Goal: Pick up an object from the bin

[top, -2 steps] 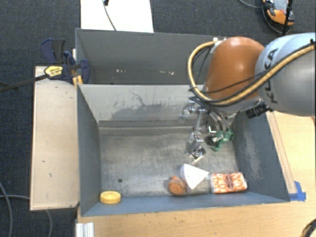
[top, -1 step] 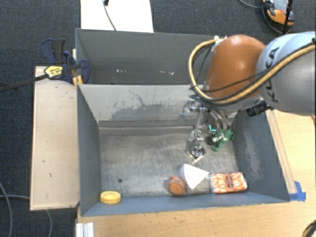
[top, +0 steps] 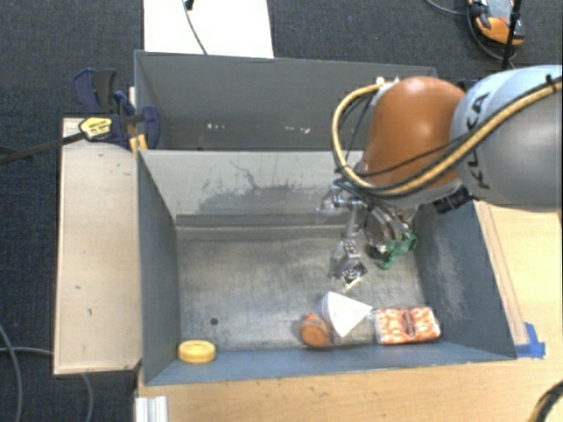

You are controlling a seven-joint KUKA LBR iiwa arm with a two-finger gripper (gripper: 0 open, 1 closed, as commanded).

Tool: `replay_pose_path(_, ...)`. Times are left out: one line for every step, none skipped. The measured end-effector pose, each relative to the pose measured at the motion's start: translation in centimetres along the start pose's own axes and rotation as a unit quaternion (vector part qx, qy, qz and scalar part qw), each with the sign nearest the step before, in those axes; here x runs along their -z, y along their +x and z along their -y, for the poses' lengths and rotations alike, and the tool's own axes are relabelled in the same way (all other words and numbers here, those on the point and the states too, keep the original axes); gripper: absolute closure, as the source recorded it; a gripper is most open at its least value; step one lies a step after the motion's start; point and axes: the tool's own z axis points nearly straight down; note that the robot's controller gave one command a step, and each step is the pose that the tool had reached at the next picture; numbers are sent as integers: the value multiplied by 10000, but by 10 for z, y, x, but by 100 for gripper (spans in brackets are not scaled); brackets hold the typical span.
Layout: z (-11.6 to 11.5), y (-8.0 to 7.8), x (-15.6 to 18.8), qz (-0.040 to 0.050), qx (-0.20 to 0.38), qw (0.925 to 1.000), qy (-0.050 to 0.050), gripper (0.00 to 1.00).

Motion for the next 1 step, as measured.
replay_pose_path(6,52,-18,-47,191,9998,-3,0)
